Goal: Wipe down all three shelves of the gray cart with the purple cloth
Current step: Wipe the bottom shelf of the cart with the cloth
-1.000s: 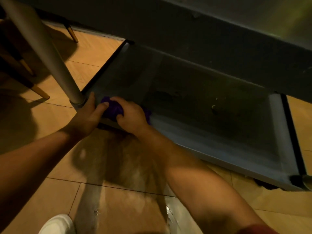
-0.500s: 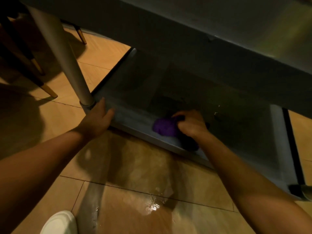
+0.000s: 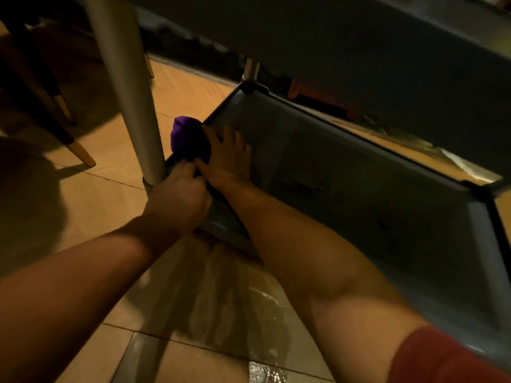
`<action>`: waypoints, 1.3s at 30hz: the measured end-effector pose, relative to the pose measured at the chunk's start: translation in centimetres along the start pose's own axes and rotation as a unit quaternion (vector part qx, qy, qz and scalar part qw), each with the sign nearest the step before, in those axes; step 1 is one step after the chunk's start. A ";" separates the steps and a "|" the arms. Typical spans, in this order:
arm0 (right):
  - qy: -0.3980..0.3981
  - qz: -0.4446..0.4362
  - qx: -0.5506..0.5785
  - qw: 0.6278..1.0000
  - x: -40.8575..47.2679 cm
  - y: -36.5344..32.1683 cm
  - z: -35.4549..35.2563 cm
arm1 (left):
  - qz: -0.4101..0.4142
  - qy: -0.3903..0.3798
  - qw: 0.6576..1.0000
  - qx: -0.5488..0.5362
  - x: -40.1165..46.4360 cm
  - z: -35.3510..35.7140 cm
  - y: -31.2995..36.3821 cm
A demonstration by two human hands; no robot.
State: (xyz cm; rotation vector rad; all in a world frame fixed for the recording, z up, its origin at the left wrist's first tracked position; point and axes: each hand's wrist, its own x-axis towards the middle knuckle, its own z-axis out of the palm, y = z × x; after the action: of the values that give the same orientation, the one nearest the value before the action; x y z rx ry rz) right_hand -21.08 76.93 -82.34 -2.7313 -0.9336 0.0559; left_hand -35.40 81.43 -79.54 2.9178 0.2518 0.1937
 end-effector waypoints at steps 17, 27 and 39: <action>0.032 -0.073 -0.079 0.994 -0.1 7.9 0.1 | -0.143 -0.219 0.962 0.084 1.6 5.7 2.4; 0.044 0.176 -0.125 0.975 -9.4 28.9 -4.9 | -0.164 -0.254 0.950 0.081 2.1 4.9 3.1; 0.089 0.334 0.000 0.938 -11.7 30.4 -5.9 | -0.087 -0.198 0.975 0.048 4.8 8.6 9.2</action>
State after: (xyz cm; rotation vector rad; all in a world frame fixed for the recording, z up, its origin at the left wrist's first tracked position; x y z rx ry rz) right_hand -11.57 45.33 -84.77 -2.8559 0.0684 -0.0660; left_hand -27.98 71.81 -85.37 2.9232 0.4558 -0.4343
